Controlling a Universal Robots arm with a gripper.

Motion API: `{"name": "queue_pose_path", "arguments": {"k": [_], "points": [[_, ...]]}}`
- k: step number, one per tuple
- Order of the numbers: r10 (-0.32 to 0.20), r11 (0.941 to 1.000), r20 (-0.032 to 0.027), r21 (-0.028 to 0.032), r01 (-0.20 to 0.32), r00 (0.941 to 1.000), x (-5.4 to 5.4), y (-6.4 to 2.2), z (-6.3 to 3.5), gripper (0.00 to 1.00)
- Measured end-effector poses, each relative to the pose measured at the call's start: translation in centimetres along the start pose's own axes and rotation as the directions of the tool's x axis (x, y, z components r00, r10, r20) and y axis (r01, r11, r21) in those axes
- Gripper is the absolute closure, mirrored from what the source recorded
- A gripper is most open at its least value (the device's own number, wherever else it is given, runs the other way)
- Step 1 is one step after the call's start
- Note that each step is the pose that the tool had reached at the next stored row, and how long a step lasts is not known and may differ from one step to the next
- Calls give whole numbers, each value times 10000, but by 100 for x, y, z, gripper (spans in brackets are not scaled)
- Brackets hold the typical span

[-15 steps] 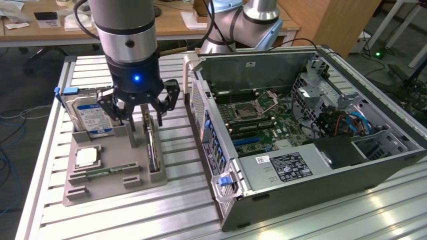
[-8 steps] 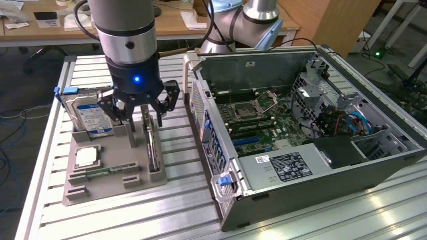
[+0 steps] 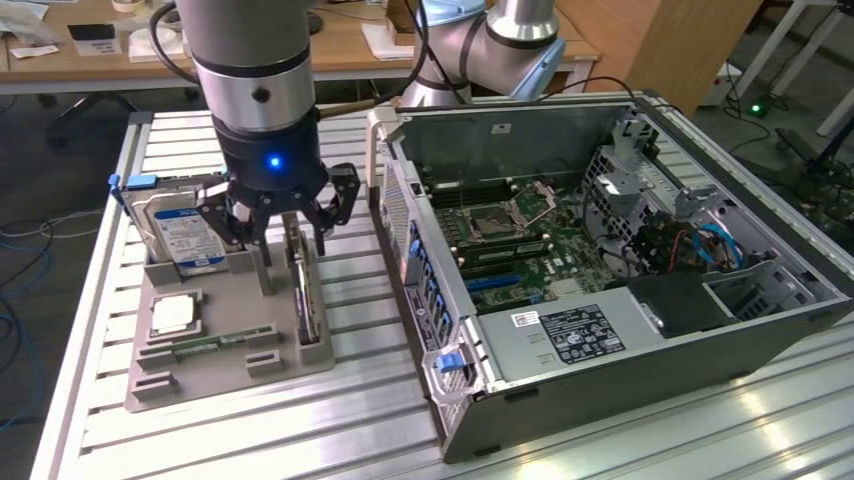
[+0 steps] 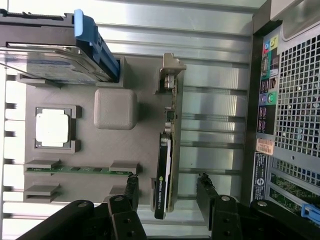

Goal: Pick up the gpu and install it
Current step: 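Pick up the gpu and move the gpu toward the slot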

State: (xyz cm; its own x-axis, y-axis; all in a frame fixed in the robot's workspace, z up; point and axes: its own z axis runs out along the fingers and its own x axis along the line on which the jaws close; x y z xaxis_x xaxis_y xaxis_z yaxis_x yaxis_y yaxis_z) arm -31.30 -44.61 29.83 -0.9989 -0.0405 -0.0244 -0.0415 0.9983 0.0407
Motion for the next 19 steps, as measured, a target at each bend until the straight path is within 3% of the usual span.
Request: {"name": "queue_pose_path", "arguments": {"k": [19], "points": [[0, 10000, 0, 0, 0, 10000, 2, -10, 64, 41]]}}
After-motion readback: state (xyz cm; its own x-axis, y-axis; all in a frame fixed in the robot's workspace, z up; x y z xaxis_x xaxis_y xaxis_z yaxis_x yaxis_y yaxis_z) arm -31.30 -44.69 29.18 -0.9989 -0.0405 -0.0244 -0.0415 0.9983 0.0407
